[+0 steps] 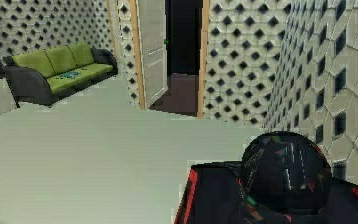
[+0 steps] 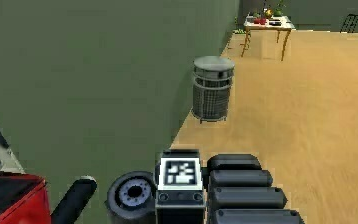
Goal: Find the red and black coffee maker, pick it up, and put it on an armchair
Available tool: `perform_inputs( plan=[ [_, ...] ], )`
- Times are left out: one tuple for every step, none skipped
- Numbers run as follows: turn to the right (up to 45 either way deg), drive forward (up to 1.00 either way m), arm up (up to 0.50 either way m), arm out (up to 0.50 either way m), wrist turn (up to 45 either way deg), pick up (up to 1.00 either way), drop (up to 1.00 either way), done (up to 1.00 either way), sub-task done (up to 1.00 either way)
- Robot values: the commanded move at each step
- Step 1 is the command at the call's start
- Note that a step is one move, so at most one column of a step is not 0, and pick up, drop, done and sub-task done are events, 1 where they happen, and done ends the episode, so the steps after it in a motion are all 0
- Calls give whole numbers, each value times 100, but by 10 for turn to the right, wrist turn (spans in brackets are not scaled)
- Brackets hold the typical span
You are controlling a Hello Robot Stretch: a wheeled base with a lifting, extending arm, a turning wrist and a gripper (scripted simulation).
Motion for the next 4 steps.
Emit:
perform_inputs(
  plan=[
    [0, 100, 0, 0, 0, 0, 0, 0, 0],
    [0, 100, 0, 0, 0, 0, 0, 0, 0],
    [0, 35, 0, 0, 0, 0, 0, 0, 0],
    [-30, 0, 0, 0, 0, 0, 0, 0, 0]
  ],
)
